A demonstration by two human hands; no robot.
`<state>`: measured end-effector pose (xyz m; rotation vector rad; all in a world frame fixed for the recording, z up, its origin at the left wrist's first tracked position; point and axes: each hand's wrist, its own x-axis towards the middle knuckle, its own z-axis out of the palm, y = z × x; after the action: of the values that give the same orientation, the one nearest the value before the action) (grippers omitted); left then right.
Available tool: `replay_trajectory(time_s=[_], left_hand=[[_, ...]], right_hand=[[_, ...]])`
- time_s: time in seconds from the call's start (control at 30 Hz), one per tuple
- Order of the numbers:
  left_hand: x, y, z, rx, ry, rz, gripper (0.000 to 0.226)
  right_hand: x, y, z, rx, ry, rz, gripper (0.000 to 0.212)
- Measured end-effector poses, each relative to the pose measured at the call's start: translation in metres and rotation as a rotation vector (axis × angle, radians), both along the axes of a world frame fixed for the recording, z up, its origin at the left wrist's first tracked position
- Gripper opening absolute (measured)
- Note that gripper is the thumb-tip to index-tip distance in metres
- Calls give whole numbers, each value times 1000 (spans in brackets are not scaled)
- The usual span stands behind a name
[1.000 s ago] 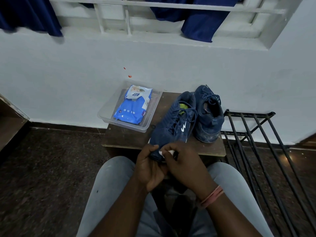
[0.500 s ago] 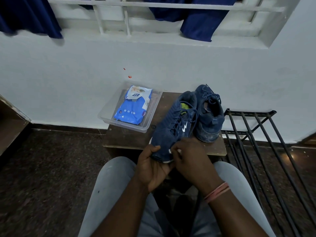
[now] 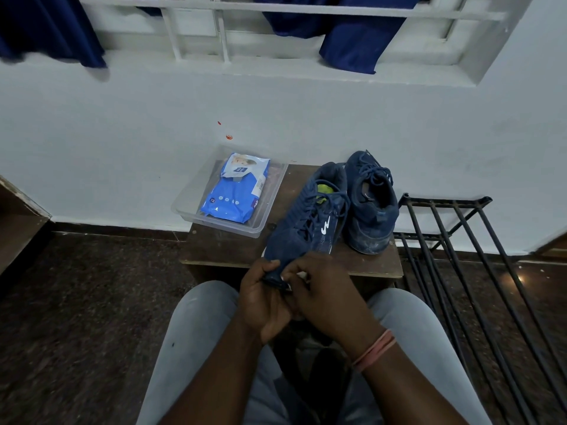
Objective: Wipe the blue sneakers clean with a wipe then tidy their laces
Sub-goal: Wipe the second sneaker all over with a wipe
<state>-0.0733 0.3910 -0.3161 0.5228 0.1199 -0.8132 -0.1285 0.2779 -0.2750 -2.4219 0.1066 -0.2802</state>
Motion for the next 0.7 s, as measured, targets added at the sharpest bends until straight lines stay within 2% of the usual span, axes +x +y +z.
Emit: replay_trajectory(time_s=[0.1, 0.17, 0.3, 0.43, 0.57, 0.7], left_hand=[[0, -1, -3, -6, 22, 12, 41], [0, -1, -5, 33, 39, 36, 43], [2, 0, -6, -15, 69, 68, 46], [1, 1, -8, 46, 51, -50, 59], [-3, -8, -8, 303, -112, 0, 82], [-3, -15, -13, 594, -220, 201, 89]], right_hand=[[1, -12, -6, -251, -5, -88, 18], [0, -8, -3, -261, 11, -103, 17], [-2, -1, 6, 171, 64, -2, 13], [-4, -32, -7, 340, -32, -310, 14], [-4, -43, -19, 500, -43, -402, 14], [-2, -38, -25, 545, -77, -416, 14]])
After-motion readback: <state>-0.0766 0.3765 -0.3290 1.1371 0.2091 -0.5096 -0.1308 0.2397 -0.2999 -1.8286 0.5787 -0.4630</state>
